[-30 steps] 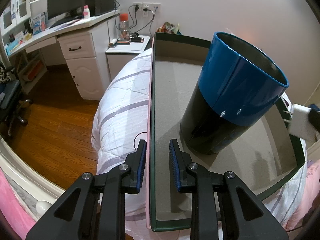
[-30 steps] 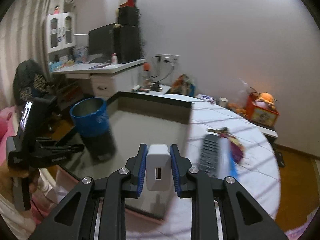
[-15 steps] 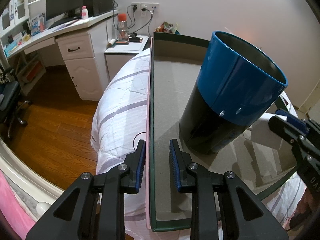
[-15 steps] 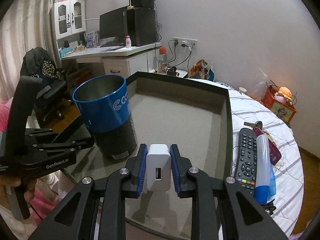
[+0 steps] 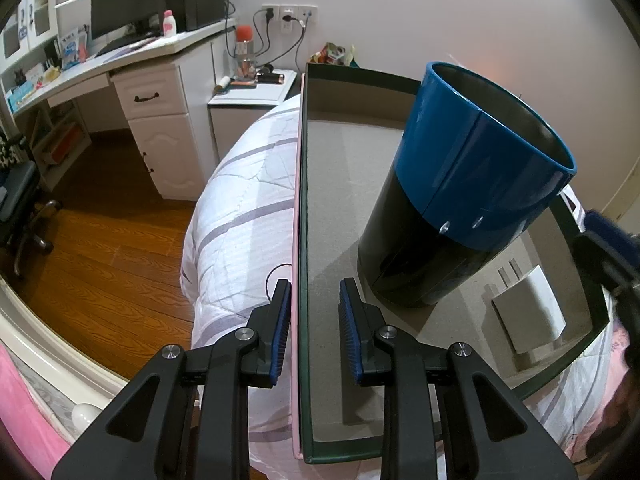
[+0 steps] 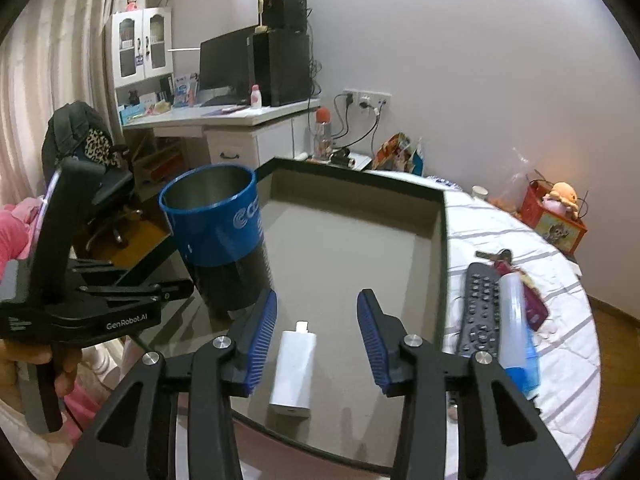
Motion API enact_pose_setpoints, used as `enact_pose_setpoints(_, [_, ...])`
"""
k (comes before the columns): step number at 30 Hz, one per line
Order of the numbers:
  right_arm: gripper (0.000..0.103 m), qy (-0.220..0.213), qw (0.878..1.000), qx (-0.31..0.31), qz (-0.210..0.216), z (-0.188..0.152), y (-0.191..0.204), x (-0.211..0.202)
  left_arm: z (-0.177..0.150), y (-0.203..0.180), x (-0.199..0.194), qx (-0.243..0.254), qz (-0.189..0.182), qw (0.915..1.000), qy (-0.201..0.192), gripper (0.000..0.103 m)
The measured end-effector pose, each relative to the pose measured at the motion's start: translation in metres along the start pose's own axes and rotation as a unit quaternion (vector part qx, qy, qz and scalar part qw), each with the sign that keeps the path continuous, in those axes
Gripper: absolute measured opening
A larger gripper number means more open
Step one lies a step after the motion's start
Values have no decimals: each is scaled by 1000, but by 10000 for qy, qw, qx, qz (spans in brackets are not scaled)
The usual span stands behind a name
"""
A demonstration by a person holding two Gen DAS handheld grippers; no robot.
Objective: Organize rigid objects
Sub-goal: 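Place the white charger plug in the tray box beside the cup, then grasp the clear tube with blue cap with the right tool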
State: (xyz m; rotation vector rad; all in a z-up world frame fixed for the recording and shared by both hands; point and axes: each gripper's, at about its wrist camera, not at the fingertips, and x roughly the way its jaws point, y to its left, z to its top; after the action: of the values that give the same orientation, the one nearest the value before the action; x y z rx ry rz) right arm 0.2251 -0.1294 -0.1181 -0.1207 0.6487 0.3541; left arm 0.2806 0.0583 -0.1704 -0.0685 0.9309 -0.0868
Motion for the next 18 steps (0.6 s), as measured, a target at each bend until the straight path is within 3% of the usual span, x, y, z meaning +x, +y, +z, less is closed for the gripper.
enact_pose_setpoints(4, [57, -145, 9997, 74, -166, 4, -11, -19, -1, 0, 1, -14, -6, 10000, 11, 24])
enact_pose_setpoints(8, [62, -365, 9986, 253, -272, 7, -29, -42, -1, 1, 4, -28, -9, 10000, 25, 24])
enact_pose_setpoints(10, [79, -486, 9972, 409, -406, 7, -43, -57, -1, 2, 4, -33, -6, 10000, 33, 24])
enact_pose_setpoints(18, [79, -801, 9835, 1149, -1147, -8, -103, -102, -1, 2, 6, -30, 53, 10000, 47, 24])
